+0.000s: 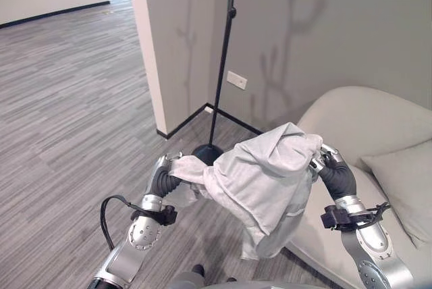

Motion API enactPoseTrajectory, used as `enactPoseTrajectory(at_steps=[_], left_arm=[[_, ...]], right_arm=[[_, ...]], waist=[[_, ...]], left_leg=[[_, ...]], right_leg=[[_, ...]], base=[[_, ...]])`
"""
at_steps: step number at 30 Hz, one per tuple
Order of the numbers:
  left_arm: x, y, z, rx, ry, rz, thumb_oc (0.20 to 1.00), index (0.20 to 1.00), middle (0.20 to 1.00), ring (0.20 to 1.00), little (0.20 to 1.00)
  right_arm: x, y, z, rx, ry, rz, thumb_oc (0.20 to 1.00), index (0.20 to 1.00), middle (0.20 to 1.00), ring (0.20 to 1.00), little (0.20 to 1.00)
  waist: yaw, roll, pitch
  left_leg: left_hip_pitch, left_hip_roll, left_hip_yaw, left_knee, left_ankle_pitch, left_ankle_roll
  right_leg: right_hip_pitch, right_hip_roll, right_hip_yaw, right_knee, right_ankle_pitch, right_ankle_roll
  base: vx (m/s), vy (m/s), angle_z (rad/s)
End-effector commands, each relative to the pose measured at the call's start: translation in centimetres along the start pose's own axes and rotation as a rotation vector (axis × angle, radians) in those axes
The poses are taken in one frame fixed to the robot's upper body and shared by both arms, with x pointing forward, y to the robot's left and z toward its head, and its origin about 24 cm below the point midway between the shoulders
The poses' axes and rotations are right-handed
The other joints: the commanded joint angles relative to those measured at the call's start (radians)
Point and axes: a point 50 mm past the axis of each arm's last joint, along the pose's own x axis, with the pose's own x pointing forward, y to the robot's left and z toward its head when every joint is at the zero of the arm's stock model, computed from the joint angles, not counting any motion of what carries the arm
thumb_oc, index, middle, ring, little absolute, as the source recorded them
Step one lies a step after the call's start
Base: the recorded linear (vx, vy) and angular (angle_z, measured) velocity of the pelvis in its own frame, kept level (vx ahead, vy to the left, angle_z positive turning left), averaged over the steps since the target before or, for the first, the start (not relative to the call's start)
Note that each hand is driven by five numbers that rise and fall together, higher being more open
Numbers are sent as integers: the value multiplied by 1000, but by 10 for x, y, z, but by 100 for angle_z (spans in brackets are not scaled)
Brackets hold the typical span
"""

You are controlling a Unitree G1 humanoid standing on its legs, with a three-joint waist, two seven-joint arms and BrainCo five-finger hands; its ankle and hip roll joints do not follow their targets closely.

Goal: Hang the clothes on the sofa on the clothes rack.

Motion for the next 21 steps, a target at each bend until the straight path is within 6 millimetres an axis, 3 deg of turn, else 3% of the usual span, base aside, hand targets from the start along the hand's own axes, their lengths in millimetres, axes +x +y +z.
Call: enactPoseTrajectory(at_steps=[1, 3, 4, 5, 7, 9, 10, 11, 14, 18, 21], left_arm=[[14, 12, 29, -81, -155, 79, 200, 200, 200, 200, 200], [16, 13, 31, -49, -180, 85, 200, 200, 200, 200, 200], [17, 17, 31, -23, -185, 115, 200, 200, 200, 200, 200], [17, 17, 31, -23, -185, 116, 200, 200, 200, 200, 200], [18, 24, 31, -6, -190, 168, 200, 200, 200, 200, 200], [17, 25, 31, 1, -189, 185, 200, 200, 200, 200, 200], [19, 25, 31, 30, -191, 201, 200, 200, 200, 200, 200], [19, 25, 31, 30, -191, 201, 200, 200, 200, 200, 200], [26, 23, 33, 42, -206, 203, 200, 200, 200, 200, 200], [30, 19, 39, 24, -235, 191, 200, 200, 200, 200, 200], [27, 15, 33, 66, -232, 176, 200, 200, 200, 200, 200]], right_arm=[[16, 1, 42, -11, -241, 18, 200, 200, 200, 200, 200], [21, 0, 43, -55, -244, 33, 200, 200, 200, 200, 200], [24, -1, 41, -102, -234, 28, 200, 200, 200, 200, 200], [25, -1, 41, -103, -235, 28, 200, 200, 200, 200, 200], [24, -1, 42, -145, -236, 27, 200, 200, 200, 200, 200], [23, -2, 43, -160, -239, 27, 200, 200, 200, 200, 200], [22, -2, 47, -179, -258, 26, 200, 200, 200, 200, 200], [22, -2, 47, -180, -257, 25, 200, 200, 200, 200, 200], [29, -3, 45, -217, -267, -19, 200, 200, 200, 200, 200], [34, -4, 45, -232, -290, -74, 200, 200, 200, 200, 200], [27, -2, 43, -277, -302, -115, 200, 200, 200, 200, 200]], waist=[[5, -15, -28], [14, -2, -15], [24, 6, -8], [24, 8, -10], [29, 5, -14], [32, 3, -18], [51, 17, -31], [50, 16, -29], [78, 35, -18], [99, 36, -6], [106, 32, -51]], left_leg=[[-9, -12, 19, 157, -172, -41], [-88, -2, 45, 320, -141, -43], [-159, 27, 70, 424, -107, -24], [-165, 29, 72, 432, -110, -24], [-193, 79, 104, 387, -98, -12], [-189, 92, 108, 339, -96, -13], [-178, 107, 54, 138, -25, -51], [-168, 106, 52, 120, -15, -52], [-227, 59, -60, -54, 64, -85], [-285, 54, -11, -54, 80, -82], [-237, 68, -56, -33, 101, -64]], right_leg=[[9, -16, 53, -173, 181, 50], [35, -19, 72, -195, 184, 38], [48, -20, 83, -199, 173, 30], [45, -18, 84, -199, 173, 31], [56, -34, 80, -194, 151, 30], [60, -39, 81, -190, 141, 29], [85, -29, 84, -180, 103, 25], [86, -30, 82, -178, 102, 24], [140, -11, 112, -151, 37, 17], [176, -13, 122, -132, 13, 16], [192, -37, 150, -115, 7, 52]], base=[[-28, 31, -11], [-29, 60, -28], [-5, 63, -64], [25, 68, -77], [78, 63, -32], [165, 110, 7], [204, 124, 24], [265, 173, 22], [231, 139, 9], [218, 187, -32], [299, 324, -29]])
